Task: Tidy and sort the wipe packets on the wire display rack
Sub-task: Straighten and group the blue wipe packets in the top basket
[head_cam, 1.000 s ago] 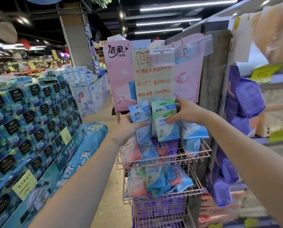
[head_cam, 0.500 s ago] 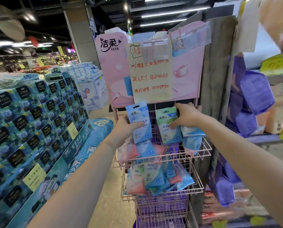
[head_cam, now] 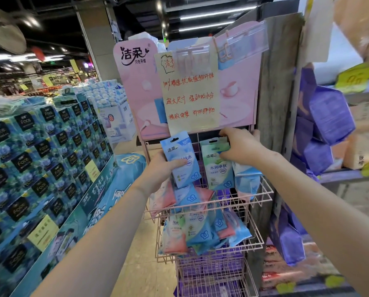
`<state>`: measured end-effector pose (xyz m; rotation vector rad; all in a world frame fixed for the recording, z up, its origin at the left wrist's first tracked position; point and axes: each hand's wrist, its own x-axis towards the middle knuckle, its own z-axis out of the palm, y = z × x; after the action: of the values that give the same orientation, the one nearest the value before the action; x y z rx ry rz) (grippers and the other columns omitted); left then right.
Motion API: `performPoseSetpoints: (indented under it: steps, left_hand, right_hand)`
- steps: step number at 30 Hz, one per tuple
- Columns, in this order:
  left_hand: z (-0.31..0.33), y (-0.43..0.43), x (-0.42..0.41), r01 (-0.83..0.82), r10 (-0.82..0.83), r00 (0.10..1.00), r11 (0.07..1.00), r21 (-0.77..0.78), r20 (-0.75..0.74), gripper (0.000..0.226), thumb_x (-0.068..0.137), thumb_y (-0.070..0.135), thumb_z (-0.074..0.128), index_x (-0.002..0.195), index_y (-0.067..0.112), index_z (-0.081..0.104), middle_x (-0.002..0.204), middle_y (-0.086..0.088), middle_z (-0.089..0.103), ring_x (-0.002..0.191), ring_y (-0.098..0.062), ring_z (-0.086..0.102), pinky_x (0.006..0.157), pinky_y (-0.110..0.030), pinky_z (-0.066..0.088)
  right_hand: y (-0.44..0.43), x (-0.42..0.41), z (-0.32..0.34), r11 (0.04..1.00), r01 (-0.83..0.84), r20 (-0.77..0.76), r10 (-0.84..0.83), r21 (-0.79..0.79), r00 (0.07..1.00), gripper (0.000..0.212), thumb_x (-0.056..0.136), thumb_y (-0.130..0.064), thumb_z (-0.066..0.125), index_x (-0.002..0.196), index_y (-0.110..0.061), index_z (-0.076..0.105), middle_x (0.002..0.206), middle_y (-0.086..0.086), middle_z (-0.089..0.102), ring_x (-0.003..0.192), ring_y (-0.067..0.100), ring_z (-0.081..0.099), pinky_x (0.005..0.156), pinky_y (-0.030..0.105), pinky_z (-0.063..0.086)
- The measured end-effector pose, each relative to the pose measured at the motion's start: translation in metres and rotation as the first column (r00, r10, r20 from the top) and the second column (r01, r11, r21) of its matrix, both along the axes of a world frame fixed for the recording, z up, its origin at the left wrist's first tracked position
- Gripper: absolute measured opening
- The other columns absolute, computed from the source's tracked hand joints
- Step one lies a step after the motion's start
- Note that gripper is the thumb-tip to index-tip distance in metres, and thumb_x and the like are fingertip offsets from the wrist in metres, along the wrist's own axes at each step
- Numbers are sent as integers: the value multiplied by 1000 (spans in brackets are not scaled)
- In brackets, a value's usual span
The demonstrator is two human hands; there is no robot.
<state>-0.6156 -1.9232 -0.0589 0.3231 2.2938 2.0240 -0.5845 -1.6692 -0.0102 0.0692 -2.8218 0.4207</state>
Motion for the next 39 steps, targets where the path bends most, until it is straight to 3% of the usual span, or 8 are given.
performPoseSetpoints:
  steps: [3,10,14,18,23,28,36,39]
  left_hand:
    - [1,-3,0,10,-10,1000,1000,10,2,29,90,2,77,117,9,70,117,-10,79,102,-26,78,89,-42,62]
    - [6,-13,0,-6,6,1000,999,38,-10,34,90,3,76,123,4,68,118,-12,78,102,-27,78,81,-36,63]
    - [11,-27,2,-23,26,999,995,95,-30,37,92,4,75,128,5,66,118,-10,79,106,-30,76,84,-40,62]
    - [15,-41,3,-54,60,998,986,155,-29,45,88,9,78,130,6,64,120,-13,77,104,-33,75,87,-46,59]
    - [19,-60,4,-63,71,997,981,184,-38,27,94,1,70,118,13,67,107,-6,80,89,-24,78,68,-34,63]
    - [11,-75,8,-70,74,997,982,176,-15,27,93,4,73,119,13,67,108,-5,80,92,-26,79,70,-35,62]
    - [11,-80,8,-62,60,998,983,174,18,27,96,6,70,122,14,64,113,-8,79,94,-26,78,70,-34,62]
    - [15,-77,6,-68,60,997,983,170,52,33,98,6,68,129,12,61,120,-12,77,102,-32,77,74,-37,62]
  right_hand:
    - [-6,6,-1,990,25,-99,-12,137,995,72,78,-36,72,143,-26,45,136,3,58,125,33,49,112,52,24]
    - [-41,24,1,994,-103,-377,109,37,920,48,85,-22,66,132,-19,58,133,4,60,123,32,47,100,44,35]
    - [-71,25,-12,936,-317,-165,292,-151,942,35,87,-14,64,122,-15,65,116,4,69,108,25,61,94,37,49]
    - [-95,16,-37,935,-271,51,289,-228,956,31,91,-15,63,121,-8,62,116,11,70,106,27,65,88,32,51]
    - [-117,3,-61,941,-120,253,206,-316,945,73,92,-37,68,143,2,34,134,20,59,120,35,59,84,32,45]
    - [-126,0,-62,889,5,400,201,-458,894,100,88,-35,75,157,1,11,145,17,52,127,33,56,89,32,48]
    - [-132,4,-53,853,-28,102,95,-521,990,64,77,-8,77,137,-5,54,128,14,65,114,32,64,94,41,55]
    - [-125,8,-40,750,-37,20,68,-660,997,55,75,1,75,128,-11,61,119,7,69,107,26,67,89,43,58]
